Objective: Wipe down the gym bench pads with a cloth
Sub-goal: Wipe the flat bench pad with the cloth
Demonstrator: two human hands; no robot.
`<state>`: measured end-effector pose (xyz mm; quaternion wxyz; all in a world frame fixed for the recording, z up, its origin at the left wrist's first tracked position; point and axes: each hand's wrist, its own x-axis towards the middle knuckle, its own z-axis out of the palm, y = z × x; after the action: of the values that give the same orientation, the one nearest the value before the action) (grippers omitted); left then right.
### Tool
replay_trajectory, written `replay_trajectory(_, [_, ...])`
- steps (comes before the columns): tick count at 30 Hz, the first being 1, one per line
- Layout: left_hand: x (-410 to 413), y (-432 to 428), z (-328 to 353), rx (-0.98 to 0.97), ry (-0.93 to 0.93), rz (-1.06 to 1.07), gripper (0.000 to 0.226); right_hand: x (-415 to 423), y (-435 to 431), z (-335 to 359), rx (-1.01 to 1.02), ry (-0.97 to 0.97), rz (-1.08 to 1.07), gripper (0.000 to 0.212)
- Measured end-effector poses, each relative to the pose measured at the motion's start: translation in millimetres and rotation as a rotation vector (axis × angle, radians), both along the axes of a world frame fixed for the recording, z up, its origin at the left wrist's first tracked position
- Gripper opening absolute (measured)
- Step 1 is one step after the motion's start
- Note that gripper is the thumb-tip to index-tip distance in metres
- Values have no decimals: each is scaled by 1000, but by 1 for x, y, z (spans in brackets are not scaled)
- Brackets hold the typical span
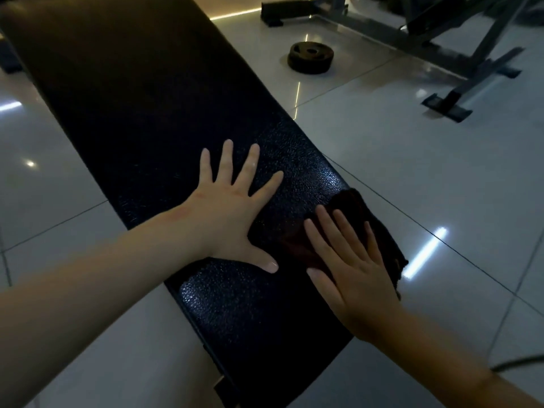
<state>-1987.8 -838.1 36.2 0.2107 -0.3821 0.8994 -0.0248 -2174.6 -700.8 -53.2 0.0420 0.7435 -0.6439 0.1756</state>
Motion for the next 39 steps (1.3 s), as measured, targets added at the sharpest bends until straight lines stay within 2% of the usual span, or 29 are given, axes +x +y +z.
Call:
replay_trajectory(6, [-12, -12, 5, 31, -23, -26, 132, -3, 11, -4, 41, -17, -61, 58])
replay_trajectory(13, [-13, -18, 6, 22, -41, -39, 135, 8, -48, 16, 139, -44, -65, 61])
replay_trajectory(20, [-16, -25, 14, -7, -7, 107, 148, -1, -103, 35, 146, 51, 35, 60])
replay_trajectory(24, [-15, -19, 14, 0, 0, 74, 140, -8, -91, 34, 164, 34, 73, 67])
replay_trajectory(34, [-25, -12, 7, 27, -11, 32, 135, -44, 0, -6, 94, 2, -69, 58])
replay_trajectory(39, [-35, -10, 6, 36, -59, 62, 137, -35, -15, 0, 123, 9, -85, 59])
